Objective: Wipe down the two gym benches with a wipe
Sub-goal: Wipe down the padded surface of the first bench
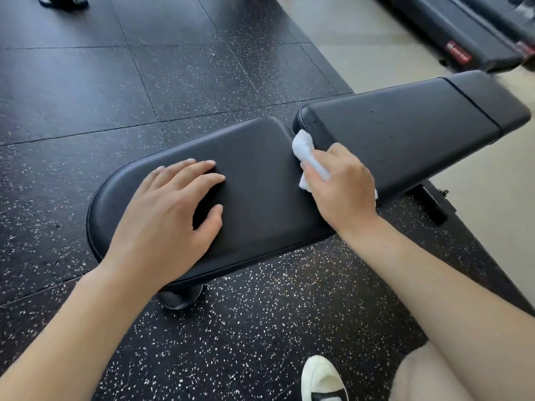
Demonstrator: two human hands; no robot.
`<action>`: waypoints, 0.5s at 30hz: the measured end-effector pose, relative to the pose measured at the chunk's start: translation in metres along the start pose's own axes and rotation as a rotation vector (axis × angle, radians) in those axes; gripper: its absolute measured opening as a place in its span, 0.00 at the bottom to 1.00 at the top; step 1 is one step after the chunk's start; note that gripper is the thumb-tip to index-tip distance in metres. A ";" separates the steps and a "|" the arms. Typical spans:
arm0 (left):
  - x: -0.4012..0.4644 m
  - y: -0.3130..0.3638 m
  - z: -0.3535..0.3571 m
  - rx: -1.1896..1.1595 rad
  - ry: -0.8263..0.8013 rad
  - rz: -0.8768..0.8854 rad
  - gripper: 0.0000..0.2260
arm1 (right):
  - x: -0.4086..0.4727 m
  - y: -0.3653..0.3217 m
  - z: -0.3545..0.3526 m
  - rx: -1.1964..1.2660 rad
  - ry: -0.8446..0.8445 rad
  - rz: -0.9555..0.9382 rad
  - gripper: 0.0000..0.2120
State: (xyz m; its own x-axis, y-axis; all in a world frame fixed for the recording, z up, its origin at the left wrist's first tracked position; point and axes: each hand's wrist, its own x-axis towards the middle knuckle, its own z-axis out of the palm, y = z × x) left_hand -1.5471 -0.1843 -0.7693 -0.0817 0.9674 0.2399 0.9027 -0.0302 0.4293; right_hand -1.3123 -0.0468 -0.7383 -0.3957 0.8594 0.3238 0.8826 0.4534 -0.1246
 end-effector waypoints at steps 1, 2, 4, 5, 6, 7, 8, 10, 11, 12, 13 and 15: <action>0.000 0.000 0.000 0.001 0.007 -0.001 0.21 | -0.011 -0.016 -0.001 -0.020 0.032 -0.114 0.15; 0.001 -0.001 0.000 -0.001 0.016 0.001 0.21 | -0.025 -0.034 -0.001 0.017 0.063 -0.217 0.16; 0.001 -0.002 0.002 -0.016 0.033 0.009 0.20 | -0.058 -0.065 0.003 0.104 0.068 -0.404 0.15; 0.001 -0.003 0.003 -0.027 0.036 0.009 0.19 | -0.071 -0.074 0.002 0.137 0.052 -0.458 0.15; 0.001 -0.004 0.004 -0.033 0.037 0.010 0.19 | -0.078 -0.078 0.002 0.157 0.034 -0.480 0.14; 0.000 -0.004 0.004 -0.035 0.034 0.015 0.20 | -0.079 -0.075 0.003 0.166 0.033 -0.491 0.13; 0.000 -0.004 0.004 -0.030 0.027 0.019 0.20 | -0.075 -0.066 0.004 0.166 0.053 -0.487 0.12; 0.000 -0.003 0.002 -0.006 0.005 0.025 0.21 | -0.059 -0.043 0.003 0.161 0.096 -0.429 0.12; 0.000 -0.002 0.001 0.004 -0.010 0.024 0.21 | -0.050 -0.029 0.001 0.160 0.114 -0.350 0.12; 0.000 -0.001 0.000 0.013 -0.026 0.019 0.22 | -0.042 -0.015 -0.001 0.150 0.125 -0.250 0.11; 0.000 0.000 0.000 0.022 -0.038 0.012 0.23 | -0.036 -0.002 -0.003 0.139 0.121 -0.143 0.09; -0.001 0.002 -0.001 0.031 -0.050 0.002 0.24 | -0.027 0.011 -0.006 0.147 0.106 0.040 0.05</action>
State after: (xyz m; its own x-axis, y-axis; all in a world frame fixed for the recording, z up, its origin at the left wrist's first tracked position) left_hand -1.5458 -0.1849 -0.7683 -0.0591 0.9786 0.1969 0.9155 -0.0255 0.4016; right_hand -1.2899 -0.0668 -0.7426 -0.3253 0.8512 0.4119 0.8472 0.4558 -0.2729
